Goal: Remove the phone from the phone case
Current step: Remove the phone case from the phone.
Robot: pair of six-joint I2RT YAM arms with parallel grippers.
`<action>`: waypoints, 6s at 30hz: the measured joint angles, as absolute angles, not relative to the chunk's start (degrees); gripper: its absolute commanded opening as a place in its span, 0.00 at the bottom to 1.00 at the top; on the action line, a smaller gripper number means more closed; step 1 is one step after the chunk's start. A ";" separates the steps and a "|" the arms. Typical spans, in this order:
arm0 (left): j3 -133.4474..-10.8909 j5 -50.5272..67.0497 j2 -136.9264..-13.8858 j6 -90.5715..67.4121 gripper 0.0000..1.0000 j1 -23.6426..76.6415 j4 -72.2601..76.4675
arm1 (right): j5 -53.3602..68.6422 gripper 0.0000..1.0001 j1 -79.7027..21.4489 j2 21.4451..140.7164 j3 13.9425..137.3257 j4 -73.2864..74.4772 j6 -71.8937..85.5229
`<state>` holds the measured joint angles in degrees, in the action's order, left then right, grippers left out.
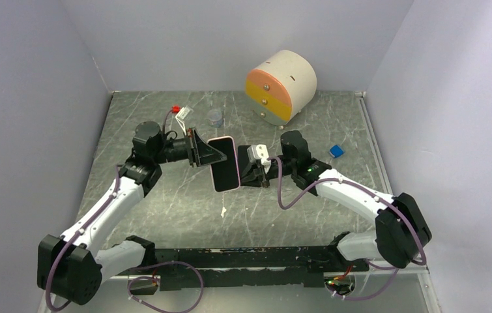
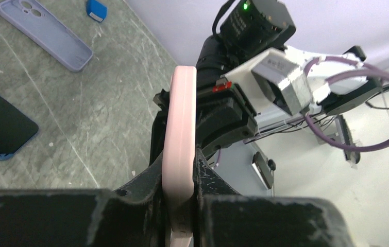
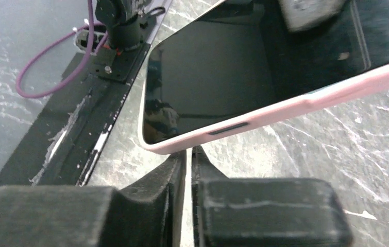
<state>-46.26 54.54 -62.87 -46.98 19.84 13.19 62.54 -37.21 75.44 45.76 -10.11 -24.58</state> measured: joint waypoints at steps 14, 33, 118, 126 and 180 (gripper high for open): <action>-47.92 52.05 -58.11 -37.74 0.03 20.97 0.71 | 64.34 0.51 -37.12 73.01 45.25 -11.49 -19.70; -47.13 49.41 -56.58 -35.14 0.03 20.99 3.20 | 64.95 0.43 -37.87 74.48 46.17 -14.09 -11.29; -46.65 53.23 -56.90 -38.39 0.02 21.08 6.59 | 71.09 0.39 -36.34 76.03 49.08 -8.12 -24.97; -46.61 53.15 -56.62 -39.05 0.03 21.04 7.99 | 73.03 0.37 -36.29 76.05 48.99 -13.08 -19.40; -41.74 56.34 -61.01 -50.76 0.03 18.98 28.29 | 65.82 0.00 -36.77 78.32 51.68 -7.64 -31.53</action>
<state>-41.74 56.34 -61.01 -50.76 18.98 28.29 65.82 -36.77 78.32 51.68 -7.64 -31.53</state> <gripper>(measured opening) 0.164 0.254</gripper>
